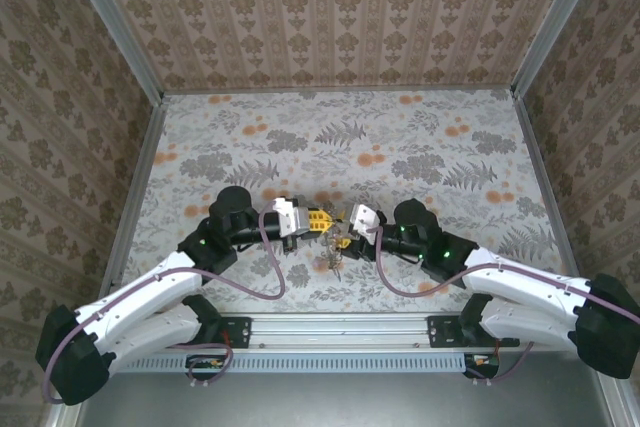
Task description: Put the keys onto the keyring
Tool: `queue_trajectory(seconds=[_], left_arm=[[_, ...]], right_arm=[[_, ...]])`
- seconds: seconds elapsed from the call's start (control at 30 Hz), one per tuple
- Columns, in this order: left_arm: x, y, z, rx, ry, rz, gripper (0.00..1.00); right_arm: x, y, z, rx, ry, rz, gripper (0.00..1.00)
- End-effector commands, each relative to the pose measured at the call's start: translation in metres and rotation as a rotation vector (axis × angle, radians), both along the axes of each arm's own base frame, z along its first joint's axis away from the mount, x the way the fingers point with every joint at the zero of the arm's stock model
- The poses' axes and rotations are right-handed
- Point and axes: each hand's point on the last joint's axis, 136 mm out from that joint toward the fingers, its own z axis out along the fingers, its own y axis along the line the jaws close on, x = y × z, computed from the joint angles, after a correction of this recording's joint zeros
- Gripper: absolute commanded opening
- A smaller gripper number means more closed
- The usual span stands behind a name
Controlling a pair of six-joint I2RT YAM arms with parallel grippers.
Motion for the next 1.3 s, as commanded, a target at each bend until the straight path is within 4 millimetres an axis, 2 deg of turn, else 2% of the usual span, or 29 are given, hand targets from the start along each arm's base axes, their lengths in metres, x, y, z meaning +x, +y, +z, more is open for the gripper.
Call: queue_trajectory(seconds=[0.0, 0.1, 0.3, 0.33, 0.47, 0.87, 1.27], left_arm=[[0.001, -0.001, 0.025, -0.051, -0.051, -0.011, 0.0], [0.001, -0.001, 0.025, -0.051, -0.05, -0.012, 0.0], [0.002, -0.001, 0.024, -0.05, -0.05, -0.009, 0.0], [0.002, -0.001, 0.024, -0.051, -0.049, -0.009, 0.0], [0.001, -0.001, 0.023, -0.049, -0.045, -0.011, 0.0], [0.001, 0.002, 0.018, -0.034, -0.033, -0.004, 0.0], [0.003, 0.002, 0.012, -0.021, -0.021, 0.006, 0.0]], right_arm=[[0.009, -0.002, 0.02, 0.076, -0.05, -0.07, 0.38], [0.013, -0.006, 0.025, 0.092, -0.068, -0.106, 0.35], [0.012, -0.002, 0.029, 0.092, -0.067, -0.084, 0.38], [0.011, -0.002, 0.029, 0.091, -0.067, -0.079, 0.36], [0.01, -0.001, 0.03, 0.08, -0.068, -0.07, 0.17], [-0.002, -0.013, 0.045, -0.008, -0.13, -0.036, 0.0], [-0.011, -0.019, 0.045, -0.204, -0.148, 0.049, 0.0]])
